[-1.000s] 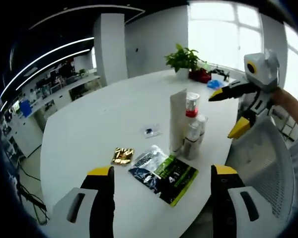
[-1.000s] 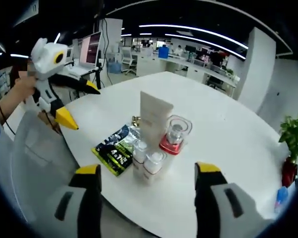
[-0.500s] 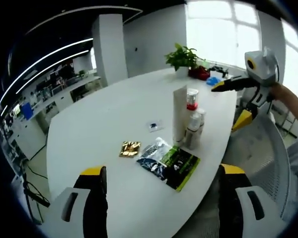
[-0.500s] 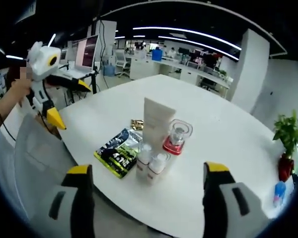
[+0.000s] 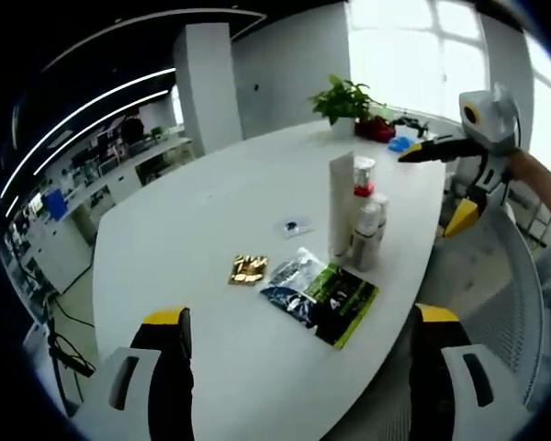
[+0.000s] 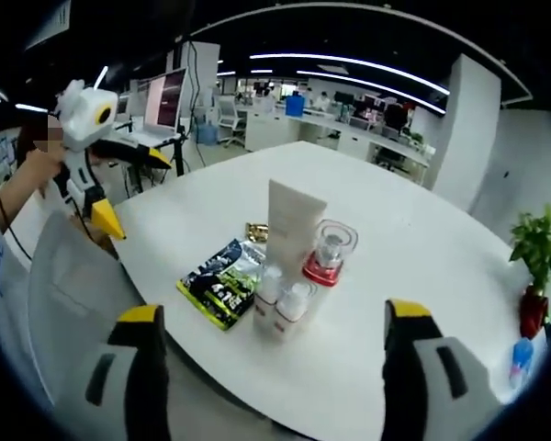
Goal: Arrange the skincare products in the storage area until every visible bottle or jar stands upright without overlapping.
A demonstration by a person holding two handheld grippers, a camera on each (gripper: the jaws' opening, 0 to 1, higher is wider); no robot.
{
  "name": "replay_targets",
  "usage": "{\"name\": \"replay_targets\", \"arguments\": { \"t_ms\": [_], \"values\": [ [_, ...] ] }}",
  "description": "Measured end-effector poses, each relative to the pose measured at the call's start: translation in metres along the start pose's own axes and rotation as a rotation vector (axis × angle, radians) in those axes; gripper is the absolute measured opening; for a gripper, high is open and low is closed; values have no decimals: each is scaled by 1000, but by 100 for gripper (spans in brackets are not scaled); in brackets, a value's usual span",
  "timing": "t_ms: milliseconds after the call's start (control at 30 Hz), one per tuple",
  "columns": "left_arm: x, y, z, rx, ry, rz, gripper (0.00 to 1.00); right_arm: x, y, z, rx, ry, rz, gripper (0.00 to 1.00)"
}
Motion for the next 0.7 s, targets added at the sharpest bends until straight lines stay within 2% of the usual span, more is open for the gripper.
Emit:
{"name": "replay_targets", "arguments": {
  "t_ms": [167, 300, 433, 700],
  "values": [
    [-3, 8, -3, -27, -17, -30, 97, 0, -1, 6, -34, -14, -4, 100],
    [-7, 13, -5, -35, -29, -32, 97, 1, -1, 13, -60, 1, 29, 100],
    [-9, 20, -9, -40, -31, -57, 97, 5, 1, 18, -73, 1, 11, 100],
    [-12, 40, -20, -9, -22, -81, 97, 8, 1, 20, -74, 32, -11, 100]
  ]
}}
Point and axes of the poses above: the point that each gripper's makers call its tool centre point, and the gripper's own axes: y roughly forward along the fingers, z roughly to its right, x roughly out of its underside, the point moved 8 cm from there along -y, roughly backward along the fingers, and after that the axes turned 3 degrees about y, right-handed, at the moved point
